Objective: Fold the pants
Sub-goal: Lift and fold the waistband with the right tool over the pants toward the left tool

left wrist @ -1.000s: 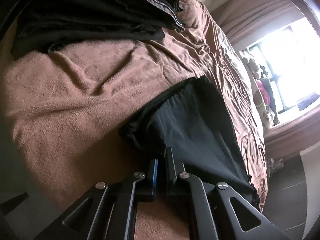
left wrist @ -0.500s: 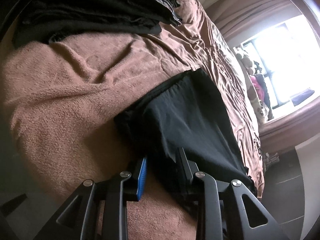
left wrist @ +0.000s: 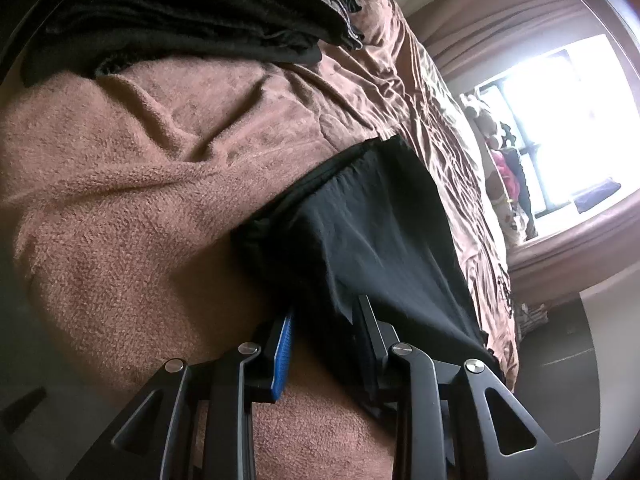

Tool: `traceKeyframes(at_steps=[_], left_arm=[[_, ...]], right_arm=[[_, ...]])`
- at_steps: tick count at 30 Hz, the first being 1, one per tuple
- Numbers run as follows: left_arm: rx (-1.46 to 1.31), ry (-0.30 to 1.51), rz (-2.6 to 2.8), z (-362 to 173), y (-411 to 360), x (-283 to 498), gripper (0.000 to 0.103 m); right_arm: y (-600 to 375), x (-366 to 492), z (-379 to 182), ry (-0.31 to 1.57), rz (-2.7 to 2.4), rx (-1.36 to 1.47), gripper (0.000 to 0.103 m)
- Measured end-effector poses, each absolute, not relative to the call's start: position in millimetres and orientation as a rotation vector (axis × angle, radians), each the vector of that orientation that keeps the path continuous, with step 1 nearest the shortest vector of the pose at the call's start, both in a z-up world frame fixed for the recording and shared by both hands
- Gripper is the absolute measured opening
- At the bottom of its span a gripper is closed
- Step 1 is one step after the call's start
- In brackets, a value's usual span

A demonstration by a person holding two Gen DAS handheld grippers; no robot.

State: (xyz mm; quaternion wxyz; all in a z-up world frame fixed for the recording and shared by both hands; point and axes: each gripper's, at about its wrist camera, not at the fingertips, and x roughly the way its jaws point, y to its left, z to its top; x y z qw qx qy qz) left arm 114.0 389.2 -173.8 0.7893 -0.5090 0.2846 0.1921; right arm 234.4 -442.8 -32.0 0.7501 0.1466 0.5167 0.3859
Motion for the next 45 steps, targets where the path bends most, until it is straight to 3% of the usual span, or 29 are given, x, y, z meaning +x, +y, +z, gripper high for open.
traceKeyframes(at_steps=[2, 4, 14, 25, 27, 30, 31, 32, 45], left_arm=[[-1.102, 0.597, 0.393, -175, 390, 112, 0.043], [-1.111, 0.578, 0.378, -175, 390, 112, 0.047], [-1.156, 0.521, 0.377, -178, 399, 110, 0.048], [-1.091, 0.532, 0.388, -177, 392, 115, 0.048], [-1.073, 0.554, 0.416, -176, 394, 120, 0.045], [-1.052, 0.584, 0.471, -177, 401, 123, 0.026], [-1.054, 0.585, 0.483, -179, 404, 122, 0.014], [-1.061, 0.585, 0.484, -182, 407, 121, 0.011], [-1.184, 0.516, 0.483, -188, 423, 105, 0.01]], right_arm=[[-446, 229, -27, 1.134, 0.837, 0.338, 0.001], [-452, 226, -27, 1.157, 0.823, 0.381, 0.001], [-454, 219, -37, 1.229, 0.727, 0.407, 0.001], [-457, 188, 26, 1.115, 0.691, 0.315, 0.001], [-459, 184, 42, 1.079, 0.684, 0.31, 0.001], [-459, 178, 59, 1.041, 0.676, 0.305, 0.001], [-456, 176, 65, 1.029, 0.673, 0.295, 0.001], [-454, 174, 67, 1.022, 0.674, 0.286, 0.001], [-398, 185, 51, 1.058, 0.742, 0.201, 0.001]])
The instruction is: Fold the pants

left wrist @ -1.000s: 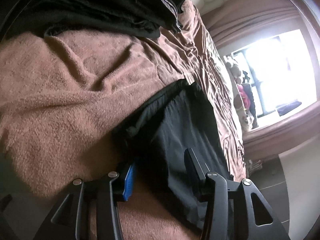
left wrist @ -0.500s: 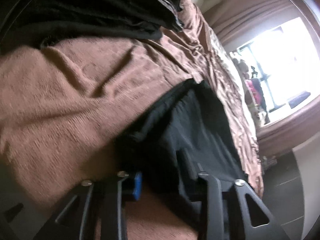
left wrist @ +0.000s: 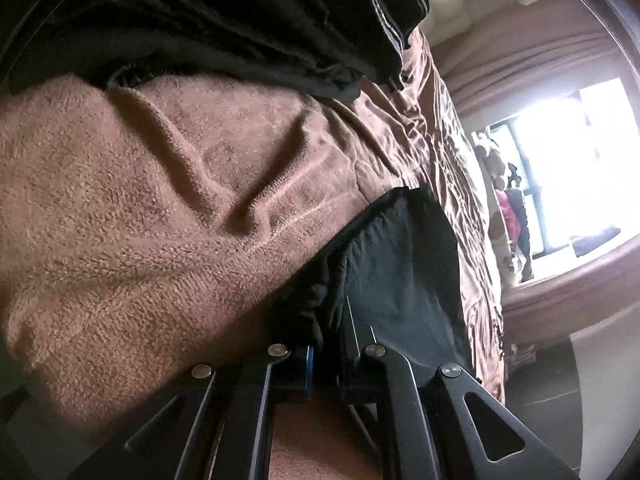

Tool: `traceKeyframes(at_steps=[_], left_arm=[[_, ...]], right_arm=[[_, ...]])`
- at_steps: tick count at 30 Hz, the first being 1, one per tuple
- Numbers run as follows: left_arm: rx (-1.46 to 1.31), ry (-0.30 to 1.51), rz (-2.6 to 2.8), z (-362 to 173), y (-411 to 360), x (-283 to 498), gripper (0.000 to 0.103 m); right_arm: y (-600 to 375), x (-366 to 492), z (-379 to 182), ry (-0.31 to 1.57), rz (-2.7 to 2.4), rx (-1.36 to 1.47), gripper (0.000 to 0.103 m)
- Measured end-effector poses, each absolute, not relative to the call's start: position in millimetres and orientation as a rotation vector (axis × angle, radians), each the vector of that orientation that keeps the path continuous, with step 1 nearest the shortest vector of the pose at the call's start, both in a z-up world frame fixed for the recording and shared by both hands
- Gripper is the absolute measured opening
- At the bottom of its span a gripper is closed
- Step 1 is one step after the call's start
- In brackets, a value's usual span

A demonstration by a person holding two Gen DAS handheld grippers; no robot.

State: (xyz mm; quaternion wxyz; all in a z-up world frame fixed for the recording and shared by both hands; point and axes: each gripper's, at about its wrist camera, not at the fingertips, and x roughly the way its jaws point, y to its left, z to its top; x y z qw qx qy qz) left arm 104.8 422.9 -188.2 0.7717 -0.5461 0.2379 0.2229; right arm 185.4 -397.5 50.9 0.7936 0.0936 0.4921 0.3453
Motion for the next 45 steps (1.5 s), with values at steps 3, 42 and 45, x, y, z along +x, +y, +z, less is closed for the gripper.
traceKeyframes(at_steps=[3, 42, 45], left_arm=[[-1.198, 0.526, 0.471, -187, 421, 105, 0.014], [-1.12, 0.396, 0.315, -117, 416, 126, 0.003], [-1.136, 0.391, 0.31, -119, 418, 123, 0.003]], right_arm=[[-373, 192, 43, 1.067, 0.783, 0.169, 0.001], [-191, 175, -22, 1.238, 0.719, -0.151, 0.001], [-192, 187, -5, 1.176, 0.707, -0.137, 0.001]])
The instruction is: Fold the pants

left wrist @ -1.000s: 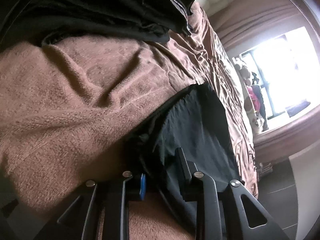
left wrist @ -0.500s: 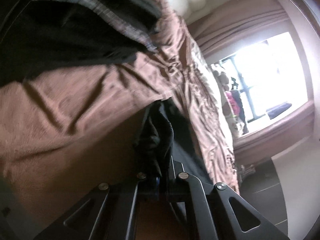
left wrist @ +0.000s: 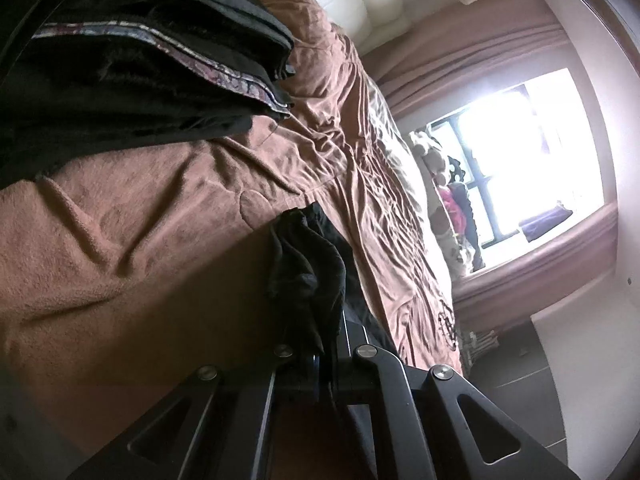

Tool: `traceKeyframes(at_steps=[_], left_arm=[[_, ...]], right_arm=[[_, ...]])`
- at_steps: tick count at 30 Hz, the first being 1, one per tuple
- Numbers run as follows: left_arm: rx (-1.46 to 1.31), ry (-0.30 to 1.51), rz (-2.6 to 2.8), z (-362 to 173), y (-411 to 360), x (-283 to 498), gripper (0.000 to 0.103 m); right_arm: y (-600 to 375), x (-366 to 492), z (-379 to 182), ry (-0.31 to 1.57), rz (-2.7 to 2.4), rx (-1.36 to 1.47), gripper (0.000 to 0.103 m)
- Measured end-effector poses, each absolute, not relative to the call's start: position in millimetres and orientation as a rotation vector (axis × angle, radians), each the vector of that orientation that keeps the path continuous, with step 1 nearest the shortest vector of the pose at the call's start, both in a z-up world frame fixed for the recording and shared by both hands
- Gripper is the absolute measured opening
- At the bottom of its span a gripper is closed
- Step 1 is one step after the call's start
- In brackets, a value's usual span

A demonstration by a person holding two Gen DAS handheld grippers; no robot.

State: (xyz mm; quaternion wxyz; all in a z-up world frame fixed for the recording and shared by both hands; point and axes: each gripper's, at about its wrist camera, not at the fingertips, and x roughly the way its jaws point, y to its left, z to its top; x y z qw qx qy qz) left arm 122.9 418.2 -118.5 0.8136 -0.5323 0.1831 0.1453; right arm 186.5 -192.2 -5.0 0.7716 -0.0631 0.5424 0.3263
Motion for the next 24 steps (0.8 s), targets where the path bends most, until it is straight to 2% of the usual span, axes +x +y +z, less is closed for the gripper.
traceKeyframes(at_steps=[6, 24], left_arm=[[-1.131, 0.397, 0.321, -118, 415, 121, 0.003], [-1.192, 0.393, 0.347, -127, 410, 109, 0.003]], right_arm=[[-181, 224, 5, 1.131, 0.652, -0.128, 0.001], [-127, 307, -29, 1.168, 0.593, -0.167, 0.001]])
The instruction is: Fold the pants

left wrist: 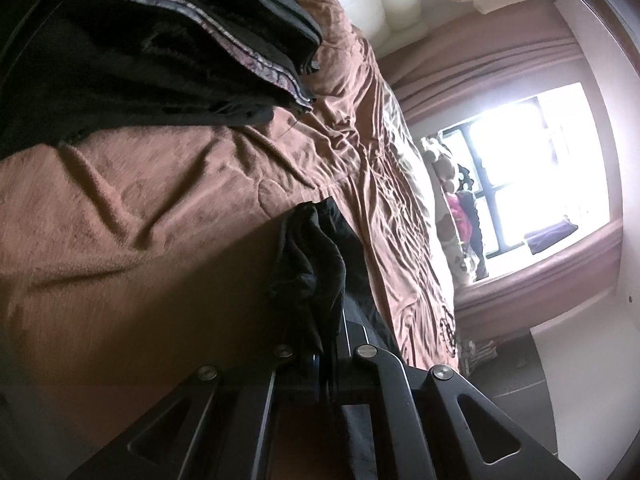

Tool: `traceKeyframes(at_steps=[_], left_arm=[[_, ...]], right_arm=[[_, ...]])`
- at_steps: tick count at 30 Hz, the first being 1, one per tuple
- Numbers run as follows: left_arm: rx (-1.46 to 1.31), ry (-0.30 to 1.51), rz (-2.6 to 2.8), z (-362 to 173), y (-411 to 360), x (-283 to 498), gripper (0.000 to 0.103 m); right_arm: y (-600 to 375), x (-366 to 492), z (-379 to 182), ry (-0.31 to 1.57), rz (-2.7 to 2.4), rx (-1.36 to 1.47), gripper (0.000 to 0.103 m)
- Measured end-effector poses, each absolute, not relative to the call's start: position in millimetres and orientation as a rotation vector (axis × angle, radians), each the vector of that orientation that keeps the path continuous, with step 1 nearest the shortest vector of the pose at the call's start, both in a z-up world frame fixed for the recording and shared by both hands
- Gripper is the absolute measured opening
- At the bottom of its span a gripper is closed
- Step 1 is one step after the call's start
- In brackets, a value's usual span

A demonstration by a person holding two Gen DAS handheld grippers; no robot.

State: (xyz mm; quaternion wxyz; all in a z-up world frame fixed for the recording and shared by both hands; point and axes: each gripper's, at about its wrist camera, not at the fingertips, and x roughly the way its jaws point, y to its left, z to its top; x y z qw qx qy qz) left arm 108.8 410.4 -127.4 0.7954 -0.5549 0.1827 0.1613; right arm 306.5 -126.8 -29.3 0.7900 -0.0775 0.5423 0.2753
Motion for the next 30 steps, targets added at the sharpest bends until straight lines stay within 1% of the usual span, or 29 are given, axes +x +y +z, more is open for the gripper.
traceKeyframes(at_steps=[8, 19, 25, 30], left_arm=[[-1.212, 0.383, 0.348, -131, 409, 106, 0.003], [-1.186, 0.366, 0.315, -111, 408, 114, 0.003], [-1.15, 0.343, 0.279, -85, 404, 124, 0.003], [-1.092, 0.327, 0.226, -47, 394, 142, 0.003]], right_arm=[[-106, 345, -38, 1.174, 0.56, -0.171, 0.001], [-87, 381, -48, 1.146, 0.548, -0.132, 0.001], [-101, 366, -24, 1.112, 0.617, -0.097, 0.001], [-128, 346, 5, 1.074, 0.656, -0.08, 0.001]])
